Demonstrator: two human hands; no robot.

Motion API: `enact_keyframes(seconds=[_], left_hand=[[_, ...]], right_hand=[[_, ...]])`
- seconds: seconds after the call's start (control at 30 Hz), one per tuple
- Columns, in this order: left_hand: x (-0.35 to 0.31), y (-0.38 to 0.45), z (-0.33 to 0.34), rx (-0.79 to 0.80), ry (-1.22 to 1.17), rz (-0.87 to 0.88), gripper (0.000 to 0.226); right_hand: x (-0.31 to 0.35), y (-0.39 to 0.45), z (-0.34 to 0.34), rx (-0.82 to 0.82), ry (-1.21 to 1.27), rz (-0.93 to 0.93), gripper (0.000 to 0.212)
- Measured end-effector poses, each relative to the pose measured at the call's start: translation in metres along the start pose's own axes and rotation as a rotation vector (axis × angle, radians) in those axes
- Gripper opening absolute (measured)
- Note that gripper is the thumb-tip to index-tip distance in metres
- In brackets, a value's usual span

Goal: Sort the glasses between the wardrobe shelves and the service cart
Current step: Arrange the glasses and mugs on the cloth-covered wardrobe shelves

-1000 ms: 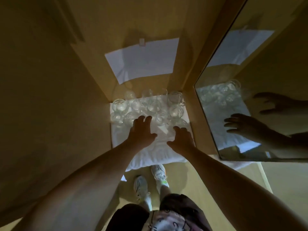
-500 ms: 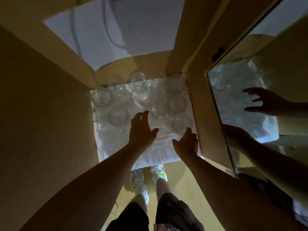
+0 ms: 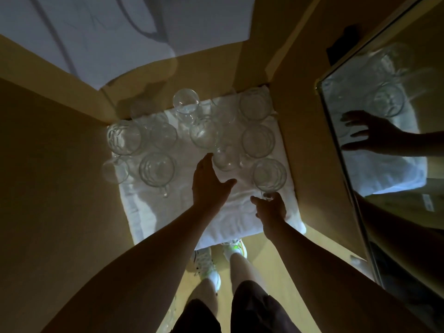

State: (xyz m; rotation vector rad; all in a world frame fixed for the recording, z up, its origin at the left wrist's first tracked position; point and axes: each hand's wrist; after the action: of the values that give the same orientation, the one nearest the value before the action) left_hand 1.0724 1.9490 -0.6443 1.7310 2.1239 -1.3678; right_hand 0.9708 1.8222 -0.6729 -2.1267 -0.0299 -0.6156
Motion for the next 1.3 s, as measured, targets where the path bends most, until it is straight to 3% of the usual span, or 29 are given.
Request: enact_keyframes(seconds=[0.17, 0.27, 0.53, 0.93, 1.3], left_hand=[[-0.004, 0.007, 0.016, -0.044, -0.056, 0.004, 0.102], [-0.005, 0.012, 0.021, -0.097, -0.068, 0.038, 0.095], [-0.004, 0.016, 0.019, -0.191, -0.116, 0.134, 0.074], [0.007, -0.029, -0.023, -0.096, -0.059, 0.056, 0.072], [-0.015, -0.077, -0.088, -0.159, -0.026, 0.208, 0.072]], right_hand=[[-0.009, 0.013, -0.002, 0.056, 0.157, 0.089, 0.025], [-0.011, 0.019, -0.003, 0.067, 0.193, 0.079, 0.028], [-0.013, 0.027, -0.003, 0.044, 0.043, -0.017, 0.038], [-0.002, -0.028, -0.019, 0.12, 0.078, 0.026, 0.038], [0.039, -0.1, -0.039, 0.165, -0.083, -0.247, 0.042]])
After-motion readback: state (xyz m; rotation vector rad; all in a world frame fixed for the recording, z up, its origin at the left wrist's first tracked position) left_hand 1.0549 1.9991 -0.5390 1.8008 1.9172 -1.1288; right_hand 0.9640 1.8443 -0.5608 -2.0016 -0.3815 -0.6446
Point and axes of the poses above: each hand's wrist, its own y-axis towards the middle knuckle, its own z-axis out of the palm, x = y × z, and after that the axes turned 6 degrees about -z, right-handed
